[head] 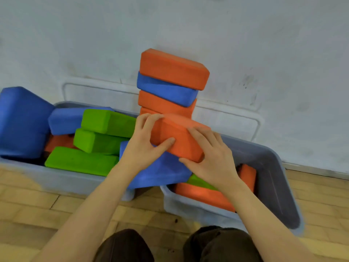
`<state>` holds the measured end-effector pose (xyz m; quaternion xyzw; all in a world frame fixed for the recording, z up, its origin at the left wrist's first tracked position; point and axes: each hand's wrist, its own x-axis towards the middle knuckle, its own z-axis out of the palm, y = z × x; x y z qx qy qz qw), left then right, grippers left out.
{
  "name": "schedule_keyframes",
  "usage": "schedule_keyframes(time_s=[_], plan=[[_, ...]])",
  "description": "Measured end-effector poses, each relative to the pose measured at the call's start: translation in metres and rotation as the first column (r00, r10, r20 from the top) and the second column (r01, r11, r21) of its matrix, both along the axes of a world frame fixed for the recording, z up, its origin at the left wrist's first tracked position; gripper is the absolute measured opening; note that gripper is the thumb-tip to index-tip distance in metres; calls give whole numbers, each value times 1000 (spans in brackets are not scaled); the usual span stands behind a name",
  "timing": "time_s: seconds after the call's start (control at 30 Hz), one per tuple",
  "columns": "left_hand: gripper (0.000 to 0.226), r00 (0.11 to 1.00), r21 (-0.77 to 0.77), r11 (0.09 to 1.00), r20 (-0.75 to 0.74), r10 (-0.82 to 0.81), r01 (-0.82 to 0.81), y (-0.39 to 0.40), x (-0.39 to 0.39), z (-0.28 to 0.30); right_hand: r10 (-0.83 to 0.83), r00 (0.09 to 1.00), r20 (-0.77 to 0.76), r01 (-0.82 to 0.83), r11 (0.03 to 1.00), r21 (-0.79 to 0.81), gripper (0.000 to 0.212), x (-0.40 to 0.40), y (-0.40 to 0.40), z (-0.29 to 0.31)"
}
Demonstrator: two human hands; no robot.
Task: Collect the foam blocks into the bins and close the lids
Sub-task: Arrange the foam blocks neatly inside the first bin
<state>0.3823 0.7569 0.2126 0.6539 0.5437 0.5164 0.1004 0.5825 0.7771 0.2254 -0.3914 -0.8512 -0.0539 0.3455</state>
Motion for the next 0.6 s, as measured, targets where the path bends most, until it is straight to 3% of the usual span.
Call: schedule_keyframes(time_s=[0.17,0.27,0.37,0.47,0.53,0.6], plan=[[65,994,-122,988,-52,93,-99,-33,-51,-22,187,981,48,-185,982,-45,61,-44,-13,-18],[69,923,-247,913,-292,250,-326,-47,-57,-46,226,973,-48,-231,947,-224,54,-49,-10,-34],[73,819,-242,833,-448,359,-497,-55,-45,-62,153,987,54,-120,913,-389,63,-52,-3,-52],[81,894,-294,854,-275,355,-429,-53,-37,-68,117,992,-51,-124,786,-605,64,-55,-5,-60],[79,931,-261,896,-166,326,-360,-51,-37,-67,123,989,-82,-148,797,-586,59,-57,-6,-60],[74,934,-242,906,-177,311,-347,-50,-44,-65,151,987,-59,-158,816,-556,57,-58,-10,-60]])
